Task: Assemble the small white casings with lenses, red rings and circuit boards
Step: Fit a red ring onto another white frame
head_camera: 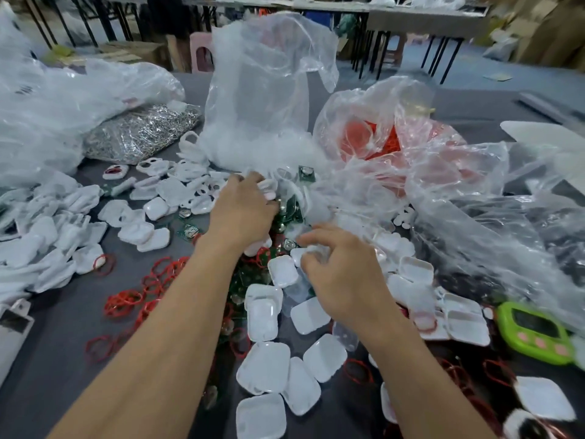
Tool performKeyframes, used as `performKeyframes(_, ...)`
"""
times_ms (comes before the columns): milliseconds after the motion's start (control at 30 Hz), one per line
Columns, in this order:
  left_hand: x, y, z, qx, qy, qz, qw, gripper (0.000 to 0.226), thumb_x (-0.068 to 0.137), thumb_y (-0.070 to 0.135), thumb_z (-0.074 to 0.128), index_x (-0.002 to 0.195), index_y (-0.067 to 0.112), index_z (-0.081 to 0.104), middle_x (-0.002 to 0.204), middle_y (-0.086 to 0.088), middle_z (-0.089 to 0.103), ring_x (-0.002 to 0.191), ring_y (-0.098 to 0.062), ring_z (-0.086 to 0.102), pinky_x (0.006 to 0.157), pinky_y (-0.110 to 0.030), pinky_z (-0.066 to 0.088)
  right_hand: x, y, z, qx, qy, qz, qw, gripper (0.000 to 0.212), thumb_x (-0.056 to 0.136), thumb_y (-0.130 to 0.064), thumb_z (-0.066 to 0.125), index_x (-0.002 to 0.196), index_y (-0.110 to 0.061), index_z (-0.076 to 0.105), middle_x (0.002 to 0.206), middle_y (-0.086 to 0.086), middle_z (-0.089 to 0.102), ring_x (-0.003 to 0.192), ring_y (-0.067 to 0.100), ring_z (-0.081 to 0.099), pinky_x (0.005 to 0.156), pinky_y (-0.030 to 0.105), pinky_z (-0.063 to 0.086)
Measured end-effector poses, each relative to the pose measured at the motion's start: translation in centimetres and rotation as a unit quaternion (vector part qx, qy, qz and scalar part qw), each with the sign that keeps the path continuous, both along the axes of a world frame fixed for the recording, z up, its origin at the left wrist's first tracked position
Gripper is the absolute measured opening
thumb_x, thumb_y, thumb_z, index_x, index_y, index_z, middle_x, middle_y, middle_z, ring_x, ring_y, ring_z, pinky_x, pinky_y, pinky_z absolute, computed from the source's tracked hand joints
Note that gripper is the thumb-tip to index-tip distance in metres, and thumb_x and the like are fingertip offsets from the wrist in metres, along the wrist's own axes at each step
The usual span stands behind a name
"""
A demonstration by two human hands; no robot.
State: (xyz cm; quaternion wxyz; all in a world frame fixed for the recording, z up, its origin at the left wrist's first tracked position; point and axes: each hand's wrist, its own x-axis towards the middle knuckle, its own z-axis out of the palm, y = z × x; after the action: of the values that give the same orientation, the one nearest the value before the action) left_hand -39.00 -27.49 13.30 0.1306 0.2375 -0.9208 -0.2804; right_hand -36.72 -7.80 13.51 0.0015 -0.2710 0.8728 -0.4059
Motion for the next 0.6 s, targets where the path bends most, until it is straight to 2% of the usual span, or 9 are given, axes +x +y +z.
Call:
performKeyframes(100, 1.1, 2.5, 0.8, 0.047, 0.061, -0.067, 0.995, 0.036, 0.082, 0.02, 0.074, 0.117, 0.023, 0.071, 0.111, 0.001, 0.067, 0.098, -0.017, 0.061, 0.077, -0.02, 0.039, 0.2, 0.3, 0.1, -0.019, -0.006, -0.011, 1.0, 0.027, 0.089, -0.009, 0.064, 0.103, -0.026, 0.079, 0.107, -0.029, 0.057, 0.108, -0.006, 0.047, 0.081, -0.01, 0.027)
performKeyframes(200, 2.1, 4.5, 1.4, 0.11, 0.075, -0.07, 0.989, 0.028, 0.083, 0.017, 0.072, 0.108, 0.028, 0.076, 0.104, 0.004, 0.073, 0.084, -0.01, 0.064, 0.076, -0.024, 0.049, 0.2, 1.1, 0.4, -0.055, -0.01, -0.032, 0.998, 0.027, 0.089, -0.01, 0.064, 0.101, -0.029, 0.079, 0.09, -0.043, 0.058, 0.097, -0.016, 0.055, 0.082, -0.004, 0.037)
performKeyframes(267, 2.7, 5.3, 2.0, 0.1, 0.088, -0.062, 0.989, 0.024, 0.087, 0.014, 0.066, 0.1, 0.03, 0.078, 0.091, 0.005, 0.073, 0.067, -0.003, 0.059, 0.066, -0.024, 0.047, 0.2, 1.9, 0.5, -0.072, -0.015, -0.052, 0.996, 0.026, 0.088, -0.012, 0.066, 0.1, -0.032, 0.079, 0.085, -0.045, 0.059, 0.09, -0.022, 0.056, 0.079, -0.002, 0.041)
performKeyframes(333, 3.5, 6.4, 2.9, 0.1, 0.097, -0.058, 0.989, 0.023, 0.089, 0.015, 0.065, 0.097, 0.031, 0.079, 0.093, 0.005, 0.075, 0.067, -0.005, 0.061, 0.066, -0.022, 0.048, 0.3, 2.7, 0.3, -0.09, -0.019, -0.092, 0.992, 0.022, 0.088, -0.014, 0.069, 0.095, -0.034, 0.078, 0.081, -0.036, 0.063, 0.083, -0.01, 0.064, 0.072, 0.007, 0.049)
performKeyframes(400, 4.9, 7.8, 3.6, 0.067, 0.096, -0.036, 0.992, 0.015, 0.092, 0.03, 0.068, 0.1, 0.038, 0.079, 0.102, 0.009, 0.076, 0.081, -0.013, 0.068, 0.072, -0.026, 0.05, 0.4, 3.4, 0.3, -0.099, -0.005, -0.141, 0.985, 0.015, 0.088, -0.017, 0.071, 0.085, -0.032, 0.075, 0.073, -0.025, 0.068, 0.075, -0.001, 0.066, 0.065, 0.016, 0.052)
performKeyframes(467, 6.4, 9.1, 4.1, -0.019, 0.084, -0.009, 0.996, 0.012, 0.093, 0.043, 0.066, 0.098, 0.044, 0.076, 0.096, 0.015, 0.074, 0.086, -0.017, 0.069, 0.069, -0.029, 0.046, 0.4, 4.0, 0.3, -0.117, -0.005, -0.165, 0.979, 0.012, 0.086, -0.02, 0.074, 0.084, -0.031, 0.071, 0.073, -0.019, 0.07, 0.071, -0.004, 0.066, 0.057, 0.008, 0.045)
performKeyframes(500, 7.0, 9.6, 4.1, -0.026, 0.087, -0.009, 0.996, 0.011, 0.093, 0.046, 0.064, 0.092, 0.044, 0.075, 0.085, 0.017, 0.072, 0.081, -0.016, 0.068, 0.066, -0.029, 0.045, 0.5, 4.2, 0.4, -0.136, -0.024, -0.156, 0.978, 0.014, 0.086, -0.02, 0.076, 0.09, -0.033, 0.069, 0.076, -0.017, 0.072, 0.07, -0.005, 0.066, 0.054, 0.006, 0.045)
performKeyframes(533, 7.5, 10.1, 4.2, 0.018, 0.098, -0.022, 0.995, 0.015, 0.094, 0.047, 0.063, 0.086, 0.041, 0.075, 0.075, 0.019, 0.071, 0.072, -0.013, 0.067, 0.062, -0.029, 0.046, 0.7, 4.4, 0.4, -0.166, -0.058, -0.132, 0.976, 0.019, 0.087, -0.02, 0.077, 0.097, -0.034, 0.068, 0.08, -0.014, 0.074, 0.067, -0.003, 0.068, 0.051, 0.008, 0.046)
performKeyframes(600, 8.5, 10.8, 4.0, 0.205, 0.127, -0.055, 0.969, 0.02, 0.093, 0.038, 0.066, 0.077, 0.032, 0.076, 0.063, 0.013, 0.071, 0.057, -0.012, 0.068, 0.059, -0.031, 0.053, 1.2, 4.7, 0.8, -0.254, -0.154, -0.069, 0.952, 0.021, 0.09, -0.017, 0.075, 0.1, -0.035, 0.07, 0.081, -0.004, 0.076, 0.058, 0.009, 0.068, 0.05, 0.019, 0.051)
